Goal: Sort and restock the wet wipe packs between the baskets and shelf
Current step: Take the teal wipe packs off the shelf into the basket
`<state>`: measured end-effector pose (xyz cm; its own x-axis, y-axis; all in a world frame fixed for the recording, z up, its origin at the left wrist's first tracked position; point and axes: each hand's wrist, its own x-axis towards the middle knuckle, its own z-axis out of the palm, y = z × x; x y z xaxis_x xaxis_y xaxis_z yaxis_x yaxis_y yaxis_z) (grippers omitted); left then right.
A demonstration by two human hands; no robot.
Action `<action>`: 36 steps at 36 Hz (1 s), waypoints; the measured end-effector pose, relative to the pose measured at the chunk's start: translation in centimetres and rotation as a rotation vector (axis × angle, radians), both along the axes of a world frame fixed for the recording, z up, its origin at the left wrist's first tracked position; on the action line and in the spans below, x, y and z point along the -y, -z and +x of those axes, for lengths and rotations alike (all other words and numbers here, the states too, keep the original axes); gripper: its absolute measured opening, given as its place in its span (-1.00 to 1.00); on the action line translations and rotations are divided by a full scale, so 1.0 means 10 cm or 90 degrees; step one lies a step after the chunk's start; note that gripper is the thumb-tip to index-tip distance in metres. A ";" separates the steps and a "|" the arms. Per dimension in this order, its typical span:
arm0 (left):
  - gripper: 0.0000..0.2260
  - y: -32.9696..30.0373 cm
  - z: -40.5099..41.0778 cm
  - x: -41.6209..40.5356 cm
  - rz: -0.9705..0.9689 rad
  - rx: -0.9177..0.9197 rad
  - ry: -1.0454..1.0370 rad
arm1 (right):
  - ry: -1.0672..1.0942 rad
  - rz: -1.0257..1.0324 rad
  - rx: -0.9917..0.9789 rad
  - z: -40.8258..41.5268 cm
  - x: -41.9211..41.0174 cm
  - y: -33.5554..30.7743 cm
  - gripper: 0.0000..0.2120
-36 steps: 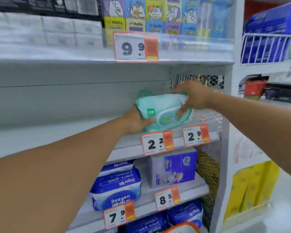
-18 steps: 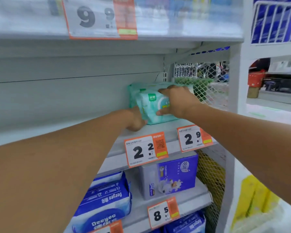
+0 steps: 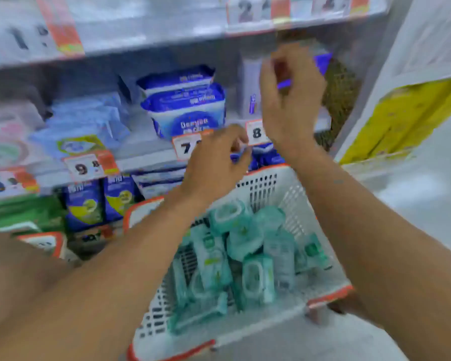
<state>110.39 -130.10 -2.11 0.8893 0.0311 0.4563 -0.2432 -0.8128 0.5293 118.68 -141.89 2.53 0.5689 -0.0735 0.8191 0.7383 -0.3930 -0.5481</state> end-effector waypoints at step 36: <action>-0.43 1.60 -1.12 -0.42 -0.577 -0.760 -0.113 | -0.405 0.078 -1.143 -0.99 0.04 1.99 -0.68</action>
